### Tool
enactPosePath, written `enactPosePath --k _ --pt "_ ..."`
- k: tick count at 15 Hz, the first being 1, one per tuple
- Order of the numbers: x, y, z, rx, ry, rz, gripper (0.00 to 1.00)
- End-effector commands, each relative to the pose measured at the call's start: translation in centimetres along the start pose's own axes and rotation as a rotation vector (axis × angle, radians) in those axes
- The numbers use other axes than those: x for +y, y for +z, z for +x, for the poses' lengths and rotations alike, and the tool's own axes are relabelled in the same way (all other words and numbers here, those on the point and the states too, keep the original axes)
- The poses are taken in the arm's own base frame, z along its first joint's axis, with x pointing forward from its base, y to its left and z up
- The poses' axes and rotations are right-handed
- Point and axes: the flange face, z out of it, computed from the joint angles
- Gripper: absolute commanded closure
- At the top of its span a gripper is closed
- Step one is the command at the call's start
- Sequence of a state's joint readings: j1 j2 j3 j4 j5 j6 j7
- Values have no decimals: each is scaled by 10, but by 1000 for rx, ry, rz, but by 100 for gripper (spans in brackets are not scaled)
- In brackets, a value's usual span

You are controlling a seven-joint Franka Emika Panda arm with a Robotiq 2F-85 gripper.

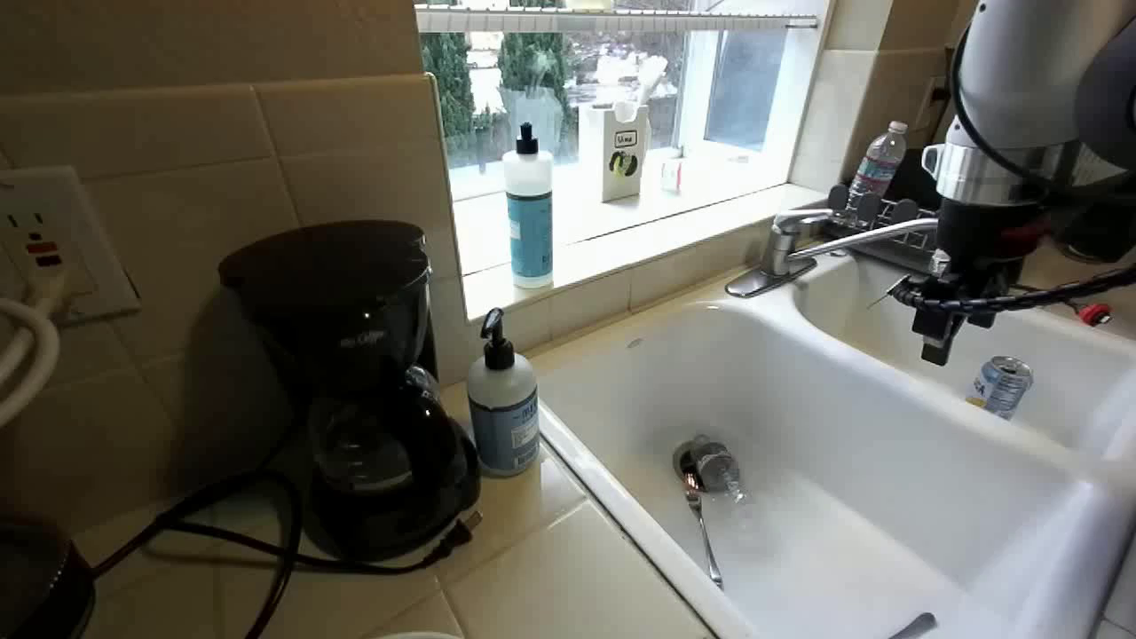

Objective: Put the green object from the dishrack on the window.

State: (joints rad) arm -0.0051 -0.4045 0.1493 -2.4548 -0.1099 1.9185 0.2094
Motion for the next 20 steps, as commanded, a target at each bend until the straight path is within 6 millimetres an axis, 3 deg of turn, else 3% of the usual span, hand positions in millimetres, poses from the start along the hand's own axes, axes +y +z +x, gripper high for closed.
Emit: enactPosePath --k 1,5,8,13,18,19,20 --pt "0 0 0 -1 0 0 0" --pt "3 -3 1 17 16 -9 0" --pt "33 -32 -8 104 96 -20 0" --pt "120 -89 -37 224 256 -134 0" --pt "227 -110 -32 253 451 -354 0" --pt "240 -109 -24 244 500 -382 0" --pt "220 -110 -44 255 427 -327 0"
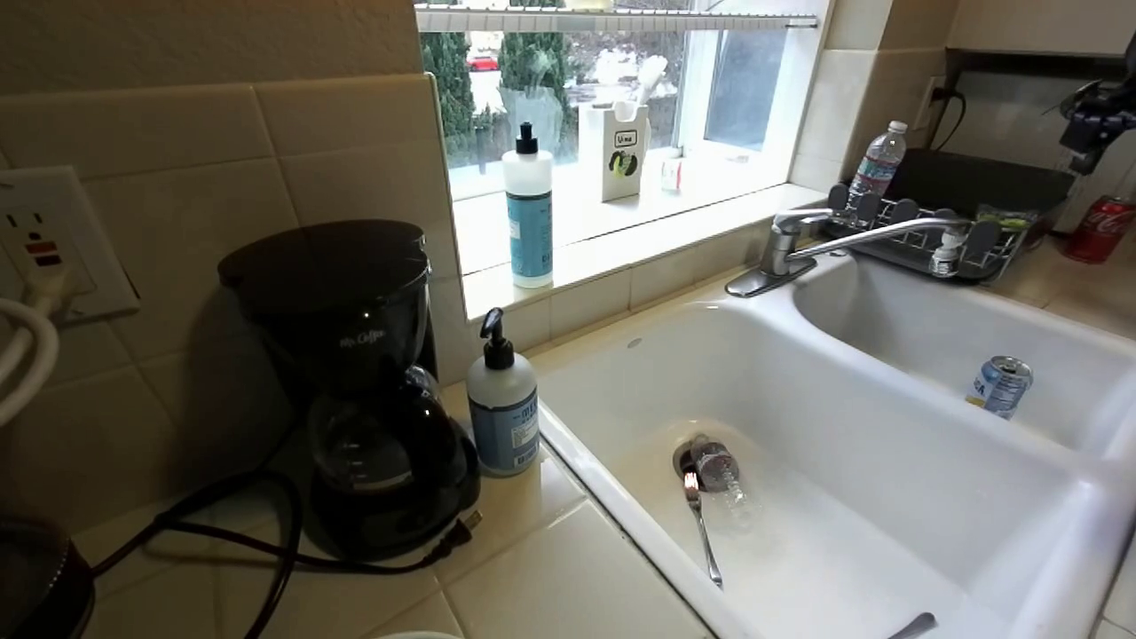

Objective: Put the green object from the dishrack on the window.

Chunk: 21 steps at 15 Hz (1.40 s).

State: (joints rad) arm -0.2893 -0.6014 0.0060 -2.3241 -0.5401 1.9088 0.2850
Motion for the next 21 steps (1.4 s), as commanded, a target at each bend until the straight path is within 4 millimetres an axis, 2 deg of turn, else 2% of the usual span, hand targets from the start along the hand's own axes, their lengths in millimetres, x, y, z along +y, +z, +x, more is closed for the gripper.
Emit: enactPosePath --k 1,5,9,14,16,18,19,21 --pt "10 4 7 -5 26 -25 0" --pt "10 12 22 -23 50 -43 0" --pt "47 25 64 -40 -101 -46 0" --pt "84 74 128 -156 -280 -165 0" --pt "98 100 144 -199 -319 -205 0" --pt "116 130 151 -225 -273 -181 0" --pt "102 111 139 -187 -277 -181 0" --pt "113 132 146 -223 -269 -191 0"
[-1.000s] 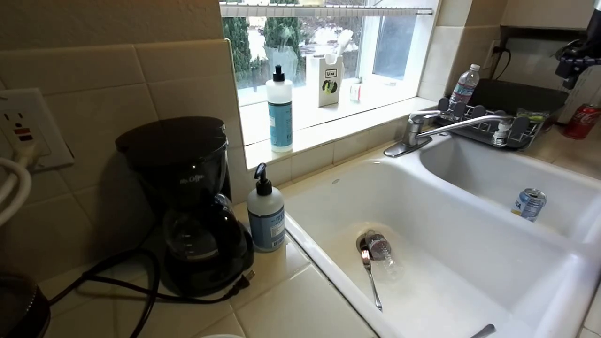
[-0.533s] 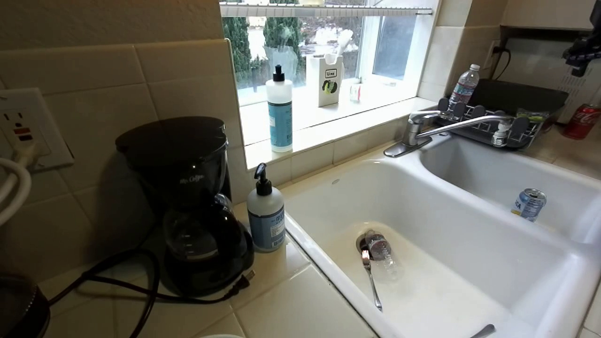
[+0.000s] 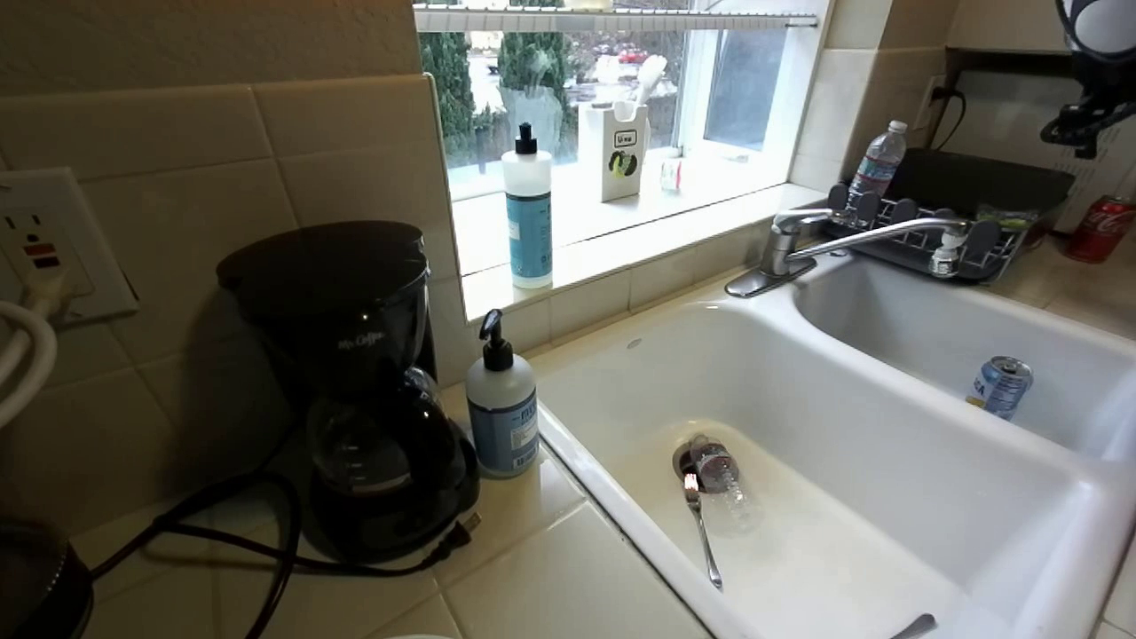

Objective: Put the green object from the dishrack on the window.

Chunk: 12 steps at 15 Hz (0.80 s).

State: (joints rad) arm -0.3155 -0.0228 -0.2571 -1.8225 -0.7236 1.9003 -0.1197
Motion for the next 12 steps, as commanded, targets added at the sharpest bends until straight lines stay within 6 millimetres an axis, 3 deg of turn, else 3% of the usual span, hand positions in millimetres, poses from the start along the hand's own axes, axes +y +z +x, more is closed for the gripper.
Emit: enactPosePath --k 1,4,8,12 --pt "3 3 3 -7 2 -2 0" --pt "13 12 2 15 -63 26 0" --pt "35 48 2 86 -165 153 0" --pt "37 76 14 97 -307 185 0"
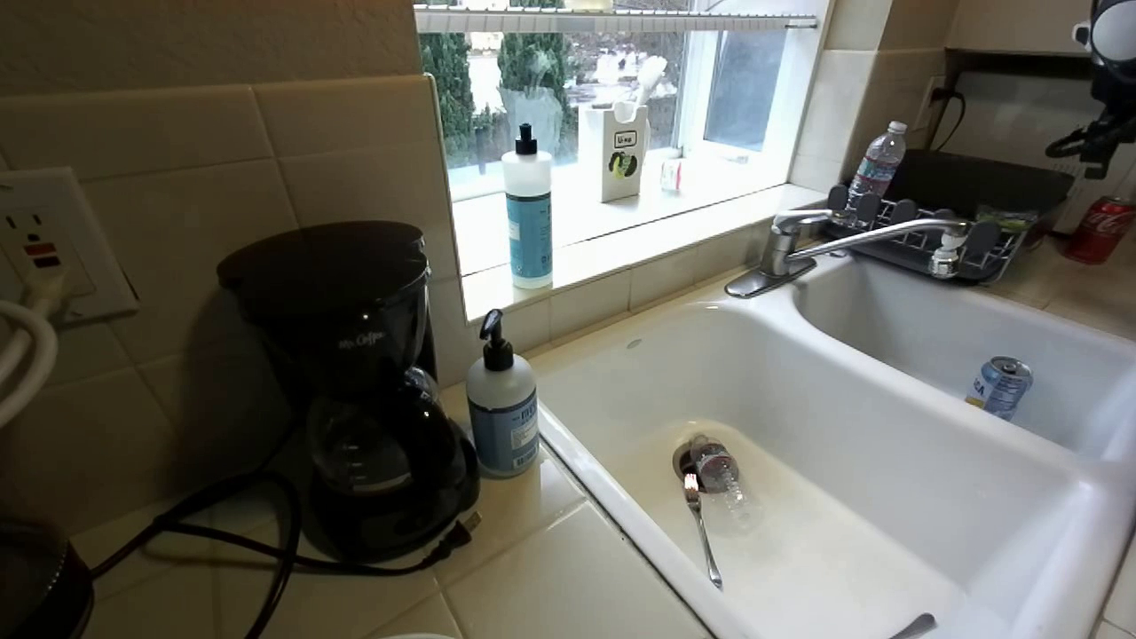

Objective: Put the green object from the dishrack on the window.

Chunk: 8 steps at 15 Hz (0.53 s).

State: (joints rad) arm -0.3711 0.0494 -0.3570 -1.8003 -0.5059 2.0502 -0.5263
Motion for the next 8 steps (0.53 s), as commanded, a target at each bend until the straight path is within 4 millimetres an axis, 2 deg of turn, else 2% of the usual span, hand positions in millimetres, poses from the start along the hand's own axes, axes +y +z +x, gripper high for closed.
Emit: enactPosePath --k 1,4,8 --pt "2 19 21 31 -108 45 0" --pt "-12 32 43 10 -71 68 0" --pt "-8 46 48 -35 178 42 0"
